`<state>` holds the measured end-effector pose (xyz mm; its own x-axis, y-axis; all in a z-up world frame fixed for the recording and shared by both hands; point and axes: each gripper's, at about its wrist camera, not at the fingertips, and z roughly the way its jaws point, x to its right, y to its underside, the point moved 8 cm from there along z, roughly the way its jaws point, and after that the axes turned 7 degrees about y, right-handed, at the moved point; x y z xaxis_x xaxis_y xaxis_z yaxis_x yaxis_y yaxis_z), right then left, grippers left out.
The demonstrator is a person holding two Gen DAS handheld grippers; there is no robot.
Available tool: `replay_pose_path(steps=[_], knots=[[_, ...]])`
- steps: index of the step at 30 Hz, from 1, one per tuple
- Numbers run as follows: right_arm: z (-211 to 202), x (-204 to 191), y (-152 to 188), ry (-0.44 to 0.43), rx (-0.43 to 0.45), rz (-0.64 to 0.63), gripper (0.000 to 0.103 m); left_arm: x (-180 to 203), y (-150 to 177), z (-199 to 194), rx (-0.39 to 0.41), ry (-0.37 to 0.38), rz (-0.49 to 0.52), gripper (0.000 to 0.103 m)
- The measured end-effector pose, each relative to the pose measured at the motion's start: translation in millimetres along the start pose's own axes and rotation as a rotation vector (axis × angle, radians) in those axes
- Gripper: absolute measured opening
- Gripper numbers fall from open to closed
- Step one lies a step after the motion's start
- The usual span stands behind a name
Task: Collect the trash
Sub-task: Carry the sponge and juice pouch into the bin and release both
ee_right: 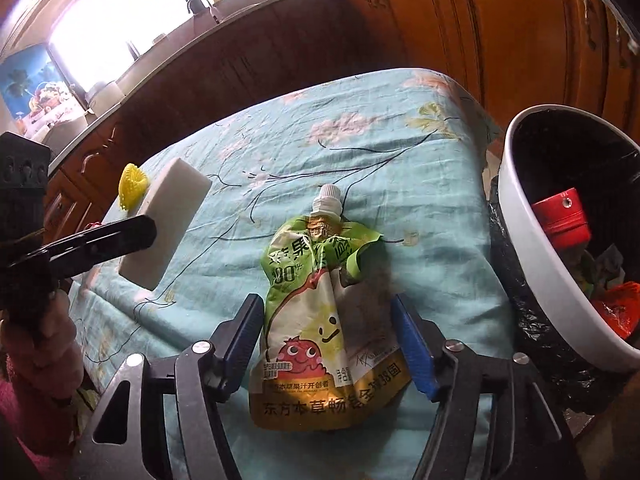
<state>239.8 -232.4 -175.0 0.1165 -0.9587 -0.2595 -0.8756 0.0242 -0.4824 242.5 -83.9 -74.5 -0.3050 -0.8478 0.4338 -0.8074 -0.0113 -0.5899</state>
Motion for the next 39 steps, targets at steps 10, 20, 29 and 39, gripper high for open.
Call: replay_pose_path(steps=[10,20,29,39], knots=[[-39.6,22.8,0.4,0.056,0.089,0.065,0.049,20.3,-7.5,16.4,-0.016,0.045,0.040,0.046],[-105.6,66.6,-6.5,0.091,0.226,0.169,0.048,66.8,-21.9,38.7,-0.034,0.098,0.130,0.046],[-134.8,124.2,-13.0,0.163,0.279,0.253,0.048,113.5,-43.0,74.4,-0.059,0.129,0.230,0.046],[-140.8,160.2,-19.9,0.203,0.295,0.296,0.048,143.3,-62.2,127.3,-0.113,0.135,0.295,0.046]])
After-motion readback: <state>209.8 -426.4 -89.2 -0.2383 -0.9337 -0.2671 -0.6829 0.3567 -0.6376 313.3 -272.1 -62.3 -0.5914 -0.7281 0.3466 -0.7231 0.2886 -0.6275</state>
